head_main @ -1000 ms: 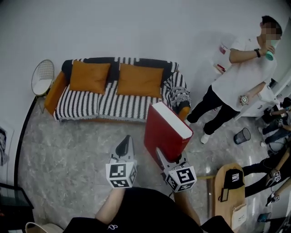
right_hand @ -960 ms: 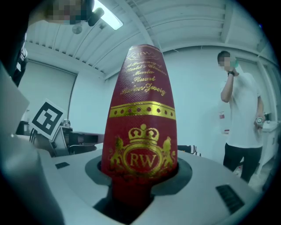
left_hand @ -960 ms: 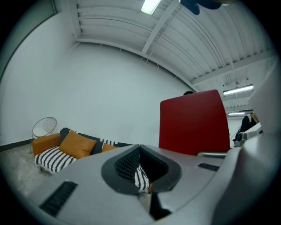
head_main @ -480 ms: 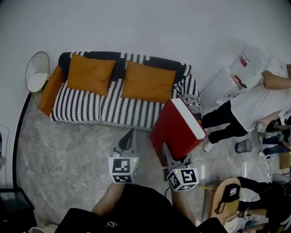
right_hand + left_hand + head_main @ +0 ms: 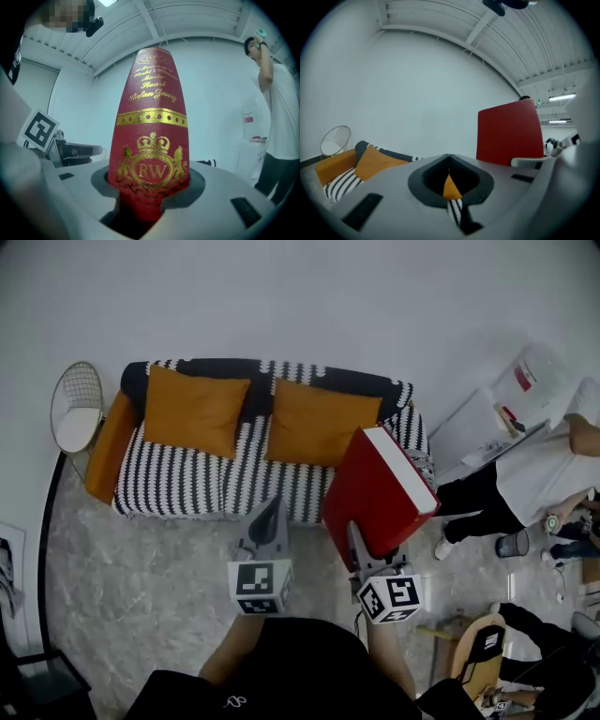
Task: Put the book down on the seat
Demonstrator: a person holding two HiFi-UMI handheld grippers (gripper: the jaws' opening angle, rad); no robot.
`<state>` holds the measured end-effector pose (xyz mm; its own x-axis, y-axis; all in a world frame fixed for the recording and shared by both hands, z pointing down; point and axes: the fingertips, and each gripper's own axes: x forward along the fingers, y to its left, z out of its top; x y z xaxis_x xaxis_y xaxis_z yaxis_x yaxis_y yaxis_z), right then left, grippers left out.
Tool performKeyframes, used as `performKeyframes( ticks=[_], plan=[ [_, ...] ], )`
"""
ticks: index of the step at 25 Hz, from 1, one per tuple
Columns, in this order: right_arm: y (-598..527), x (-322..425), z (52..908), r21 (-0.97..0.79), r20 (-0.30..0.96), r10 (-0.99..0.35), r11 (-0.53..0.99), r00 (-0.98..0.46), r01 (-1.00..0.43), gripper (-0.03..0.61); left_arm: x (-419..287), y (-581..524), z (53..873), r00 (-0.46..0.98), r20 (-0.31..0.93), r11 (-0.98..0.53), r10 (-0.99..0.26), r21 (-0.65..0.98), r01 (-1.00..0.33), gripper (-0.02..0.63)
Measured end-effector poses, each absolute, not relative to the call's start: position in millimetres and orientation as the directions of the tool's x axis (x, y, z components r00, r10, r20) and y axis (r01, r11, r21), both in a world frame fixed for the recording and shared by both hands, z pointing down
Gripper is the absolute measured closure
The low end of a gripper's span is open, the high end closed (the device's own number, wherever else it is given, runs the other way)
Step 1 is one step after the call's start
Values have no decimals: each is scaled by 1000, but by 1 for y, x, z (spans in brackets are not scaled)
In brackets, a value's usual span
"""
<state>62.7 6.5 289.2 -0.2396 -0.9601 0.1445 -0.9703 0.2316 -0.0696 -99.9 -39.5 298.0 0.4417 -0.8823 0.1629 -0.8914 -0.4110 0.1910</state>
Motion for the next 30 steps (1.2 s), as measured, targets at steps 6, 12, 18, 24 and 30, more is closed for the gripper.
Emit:
performKeyframes(
  ticks=[6,12,18,24,30],
  plan=[
    [-25,62,284,-22,166,-960,225,-226,-974,365,-104,-75,302,445,139,-411,-885,217,-885,600],
    [-36,56,302,-43,187,-955,226,-230,-973,365,-107,-82,314,447,167,-412,-879,206,-887,600],
    [-43,67,290,-100,108,-965,227,-238,-969,365,-101,-93,319,428,185,-395,-885,193,-898,600],
    [-57,95,273,-109,74,-975,202,-210,-973,365,-69,-105,300,451,158,-432,-879,137,-891,600],
    [-64,111,275,24,100,-973,212,-208,-977,366,-44,-119,297,458,157,-443,-875,120,-888,600]
  ],
)
